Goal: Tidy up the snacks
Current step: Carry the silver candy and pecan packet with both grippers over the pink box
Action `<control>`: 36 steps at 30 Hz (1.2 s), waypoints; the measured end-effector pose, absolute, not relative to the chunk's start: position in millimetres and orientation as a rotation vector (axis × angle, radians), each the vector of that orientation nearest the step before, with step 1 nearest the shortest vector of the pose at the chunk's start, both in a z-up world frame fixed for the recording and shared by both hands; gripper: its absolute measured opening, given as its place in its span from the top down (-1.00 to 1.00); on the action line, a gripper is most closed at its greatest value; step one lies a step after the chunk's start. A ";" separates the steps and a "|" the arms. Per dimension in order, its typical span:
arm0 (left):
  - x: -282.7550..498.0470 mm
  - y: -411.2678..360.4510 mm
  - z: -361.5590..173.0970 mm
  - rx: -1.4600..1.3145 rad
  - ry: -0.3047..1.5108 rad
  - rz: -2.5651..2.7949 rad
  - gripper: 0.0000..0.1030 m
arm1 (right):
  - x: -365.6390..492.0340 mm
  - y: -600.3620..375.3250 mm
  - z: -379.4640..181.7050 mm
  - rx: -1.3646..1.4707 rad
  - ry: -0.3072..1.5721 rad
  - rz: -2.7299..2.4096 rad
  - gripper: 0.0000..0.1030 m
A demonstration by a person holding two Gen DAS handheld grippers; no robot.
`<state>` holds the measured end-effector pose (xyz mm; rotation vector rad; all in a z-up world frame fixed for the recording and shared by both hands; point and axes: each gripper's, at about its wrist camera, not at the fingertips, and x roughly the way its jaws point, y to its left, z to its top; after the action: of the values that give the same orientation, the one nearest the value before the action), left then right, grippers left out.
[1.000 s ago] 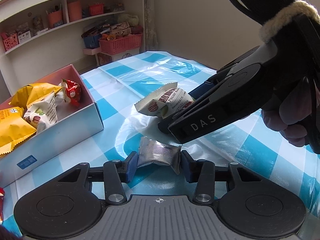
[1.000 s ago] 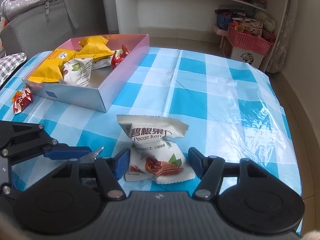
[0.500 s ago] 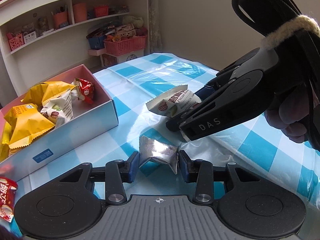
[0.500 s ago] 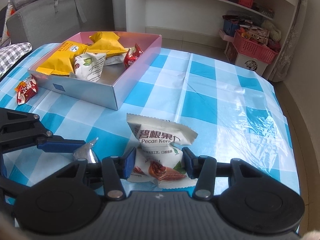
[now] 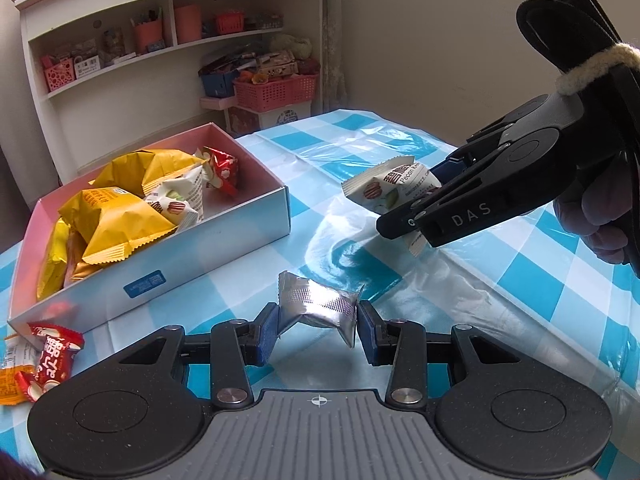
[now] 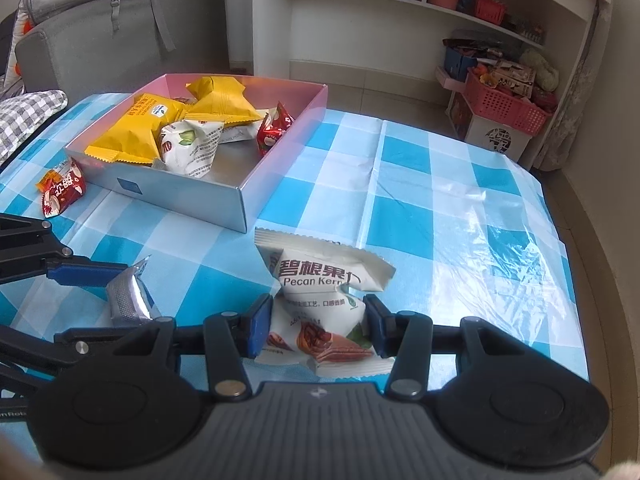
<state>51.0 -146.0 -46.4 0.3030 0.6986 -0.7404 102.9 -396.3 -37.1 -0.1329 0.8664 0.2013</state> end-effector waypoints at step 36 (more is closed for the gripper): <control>105.0 -26.8 -3.9 0.098 0.654 -0.498 0.24 | 126.5 -330.4 9.2 -0.046 0.769 0.205 0.13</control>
<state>105.0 -26.8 -3.9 0.0985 0.6539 -0.4980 126.5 -330.4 9.2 -0.0455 0.7686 0.2045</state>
